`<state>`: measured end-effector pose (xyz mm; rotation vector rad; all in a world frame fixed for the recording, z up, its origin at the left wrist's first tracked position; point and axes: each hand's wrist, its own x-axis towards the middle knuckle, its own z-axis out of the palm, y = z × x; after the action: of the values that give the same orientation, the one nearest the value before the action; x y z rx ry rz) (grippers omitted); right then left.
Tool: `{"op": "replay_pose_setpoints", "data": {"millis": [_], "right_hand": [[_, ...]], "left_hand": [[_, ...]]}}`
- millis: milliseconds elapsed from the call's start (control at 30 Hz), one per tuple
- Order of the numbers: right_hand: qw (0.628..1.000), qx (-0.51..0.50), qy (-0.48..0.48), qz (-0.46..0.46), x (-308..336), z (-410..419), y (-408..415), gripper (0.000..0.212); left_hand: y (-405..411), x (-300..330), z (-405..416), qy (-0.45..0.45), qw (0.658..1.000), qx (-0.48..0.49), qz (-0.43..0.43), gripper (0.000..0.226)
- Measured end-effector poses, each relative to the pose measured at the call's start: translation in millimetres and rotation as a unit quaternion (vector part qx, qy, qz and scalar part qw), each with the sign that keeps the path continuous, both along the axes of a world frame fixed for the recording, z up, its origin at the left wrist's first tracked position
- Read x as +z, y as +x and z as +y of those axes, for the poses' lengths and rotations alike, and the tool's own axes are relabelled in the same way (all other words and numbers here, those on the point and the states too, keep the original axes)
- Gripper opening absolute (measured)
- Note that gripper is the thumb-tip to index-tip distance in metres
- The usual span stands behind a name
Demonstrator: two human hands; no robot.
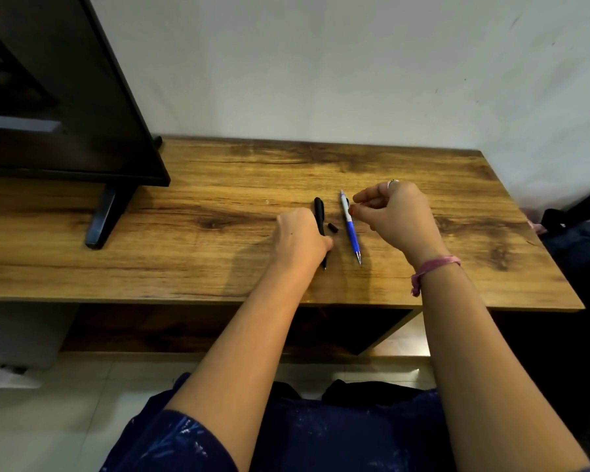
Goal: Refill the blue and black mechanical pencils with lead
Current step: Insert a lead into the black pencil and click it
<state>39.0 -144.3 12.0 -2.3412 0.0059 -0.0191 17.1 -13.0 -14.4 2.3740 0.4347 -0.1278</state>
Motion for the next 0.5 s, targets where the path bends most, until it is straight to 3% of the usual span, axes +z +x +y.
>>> {"op": "replay_pose_setpoints", "data": {"millis": [167,233,367,500], "right_hand": [[0.998,-0.013,0.066,-0.019,8.1,-2.1,-1.1,0.011],[0.991,-0.019,0.135,-0.015,12.9,-2.2,-1.2,0.014],[0.936,-0.014,0.353,-0.011,25.2,-1.3,-1.3,0.014],[0.875,0.000,0.484,-0.010,38.2,2.5,-2.7,0.008]], "left_hand": [[-3.3,7.4,7.5,-0.081,0.996,0.011,-0.039,0.013],[-5.0,13.1,11.3,-0.106,0.992,0.004,-0.074,0.015],[-9.6,24.2,17.4,-0.175,0.975,-0.034,-0.134,0.020],[-16.6,33.8,17.5,-0.196,0.958,-0.063,-0.202,0.017]]}}
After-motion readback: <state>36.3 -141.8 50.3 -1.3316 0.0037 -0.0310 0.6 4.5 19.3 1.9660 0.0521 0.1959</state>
